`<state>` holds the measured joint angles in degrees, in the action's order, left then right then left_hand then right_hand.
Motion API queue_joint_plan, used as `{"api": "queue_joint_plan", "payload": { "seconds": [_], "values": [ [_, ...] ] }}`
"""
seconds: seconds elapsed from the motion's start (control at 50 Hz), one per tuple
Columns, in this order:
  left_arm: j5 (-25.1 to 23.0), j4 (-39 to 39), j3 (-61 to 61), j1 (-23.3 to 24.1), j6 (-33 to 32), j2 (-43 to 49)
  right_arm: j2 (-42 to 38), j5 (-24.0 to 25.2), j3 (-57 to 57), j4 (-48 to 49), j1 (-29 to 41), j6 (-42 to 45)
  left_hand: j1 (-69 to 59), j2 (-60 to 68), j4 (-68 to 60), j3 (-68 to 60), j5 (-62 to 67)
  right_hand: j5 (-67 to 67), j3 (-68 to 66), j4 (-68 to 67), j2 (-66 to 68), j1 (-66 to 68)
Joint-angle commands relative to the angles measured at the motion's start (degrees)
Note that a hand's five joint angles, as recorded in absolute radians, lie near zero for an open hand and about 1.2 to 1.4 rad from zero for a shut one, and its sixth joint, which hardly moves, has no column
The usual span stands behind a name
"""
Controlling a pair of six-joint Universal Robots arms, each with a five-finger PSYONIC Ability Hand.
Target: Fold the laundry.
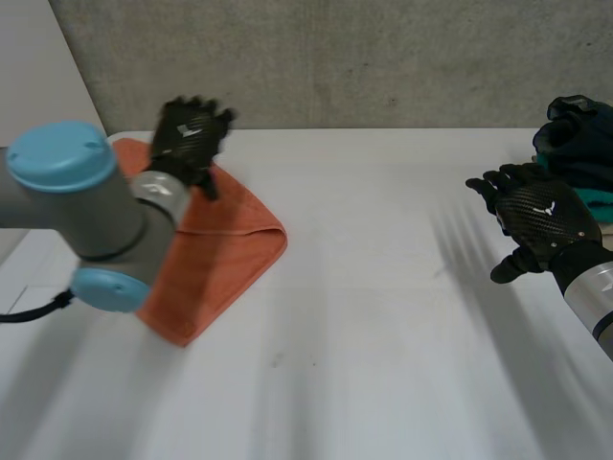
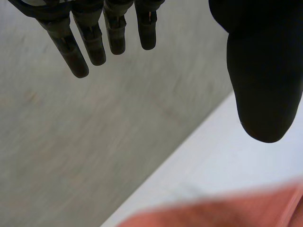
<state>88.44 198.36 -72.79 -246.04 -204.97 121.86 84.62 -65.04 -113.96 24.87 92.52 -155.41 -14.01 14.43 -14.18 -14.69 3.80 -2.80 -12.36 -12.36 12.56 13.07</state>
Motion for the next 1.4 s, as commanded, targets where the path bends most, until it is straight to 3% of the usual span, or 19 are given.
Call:
{"api": "queue_joint_plan", "payload": {
  "seconds": [0.02, 0.12, 0.32, 0.4, 0.42, 0.46, 0.6, 0.7, 0.76, 0.86, 1.02, 1.2, 1.32, 1.34, 1.36, 1.4],
  "values": [
    [-4.4, -2.4, 2.9, -12.9, -8.0, 7.6, -0.5, 0.0, 0.0, 0.0, 0.3, 0.4, -2.4, 2.0, -2.3, -1.8, 2.6, 2.8, 2.4, 2.4, -2.6, -3.1],
    [-12.5, -2.8, 6.7, -17.4, -8.4, 13.7, -1.8, -0.1, 0.1, 0.1, 0.3, 0.8, -3.9, 3.5, -3.8, -3.3, 4.1, 2.8, 2.4, 2.4, -2.6, -3.1],
    [-14.3, -2.5, 11.9, -20.5, -8.4, 21.3, -3.5, -0.3, 0.1, 0.4, 0.4, 1.0, -15.9, 15.5, -15.7, -15.2, 16.1, 2.8, 2.4, 2.4, -2.6, -3.1],
    [-14.3, -2.5, 14.0, -20.6, -8.4, 24.3, -4.1, -0.7, 0.1, 0.6, 0.4, 1.1, -32.5, 32.1, -32.3, -31.8, 32.7, 2.8, 2.4, 2.4, -2.6, -3.1],
    [-13.9, -2.2, 14.6, -20.5, -8.3, 24.7, -4.1, -0.7, 0.1, 0.6, 0.4, 1.1, -49.4, 48.9, -49.2, -48.7, 49.6, 2.8, 2.4, 2.4, -2.6, -3.1],
    [-13.7, -2.0, 14.7, -20.4, -8.1, 24.7, -4.1, -0.7, 0.1, 0.6, 0.4, 1.1, -65.9, 65.5, -65.7, -65.2, 66.1, 2.8, 2.4, 2.4, -2.6, -3.1],
    [-11.7, -0.6, 14.1, -18.3, -7.9, 23.2, -4.1, -1.1, 0.3, 0.6, 0.4, 1.0, -66.0, 65.6, -65.8, -65.3, 66.2, 2.8, 2.4, 2.4, -2.6, -3.1],
    [-8.4, -0.6, 10.3, -14.1, -6.8, 12.5, -4.0, -1.7, 1.5, -0.5, 0.4, -0.1, -66.0, 65.6, -65.8, -65.3, 66.2, 2.8, 2.4, 2.4, -2.6, -3.1],
    [-7.7, -0.6, 6.9, -12.3, -6.1, 6.3, -3.8, -4.8, 4.1, -5.2, 0.8, -1.6, -66.0, 65.6, -65.8, -65.3, 66.2, 2.8, 2.4, 2.4, -2.6, -3.1],
    [-6.7, -1.3, 1.9, -7.5, -5.6, -3.7, -5.5, -10.7, 14.2, -15.6, 8.4, -11.8, -66.0, 65.6, -65.8, -65.3, 66.2, 2.8, 2.4, 2.4, -2.6, -3.1],
    [-2.8, -3.6, -0.8, -1.2, -5.6, -12.8, -18.2, -11.4, 33.2, -26.3, 18.1, -32.0, -66.0, 65.6, -65.8, -65.3, 66.2, 2.8, 2.4, 2.4, -2.6, -3.1],
    [2.3, -7.2, -1.1, 8.5, -4.2, -13.8, -34.1, -10.7, 47.2, -27.2, 26.8, -53.7, -66.0, 65.6, -65.8, -65.3, 66.2, 2.8, 2.4, 2.4, -2.6, -3.1],
    [5.4, -6.8, -3.1, 11.9, -1.7, -13.7, -41.5, -10.7, 53.9, -27.2, 31.5, -59.0, -66.0, 65.6, -65.8, -65.3, 66.2, 2.8, 2.4, 2.4, -2.6, -3.1],
    [5.7, -6.8, -3.1, 12.0, -1.4, -13.7, -42.2, -10.5, 54.4, -27.2, 32.0, -59.4, -66.0, 65.6, -65.8, -65.3, 66.2, -6.4, -6.9, -6.9, 6.7, 6.2],
    [5.9, -6.8, -3.3, 12.1, -1.1, -13.6, -42.7, -10.3, 54.5, -27.2, 32.5, -59.2, -66.0, 65.6, -65.8, -65.3, 66.2, -33.2, -33.6, -33.6, 33.4, 32.9],
    [6.2, -6.8, -3.5, 12.1, -0.4, -13.4, -42.3, -11.5, 53.9, -26.8, 32.6, -58.8, -66.0, 65.6, -65.8, -65.3, 66.2, -67.0, -67.5, -67.5, 67.3, 66.8]
  ]
}}
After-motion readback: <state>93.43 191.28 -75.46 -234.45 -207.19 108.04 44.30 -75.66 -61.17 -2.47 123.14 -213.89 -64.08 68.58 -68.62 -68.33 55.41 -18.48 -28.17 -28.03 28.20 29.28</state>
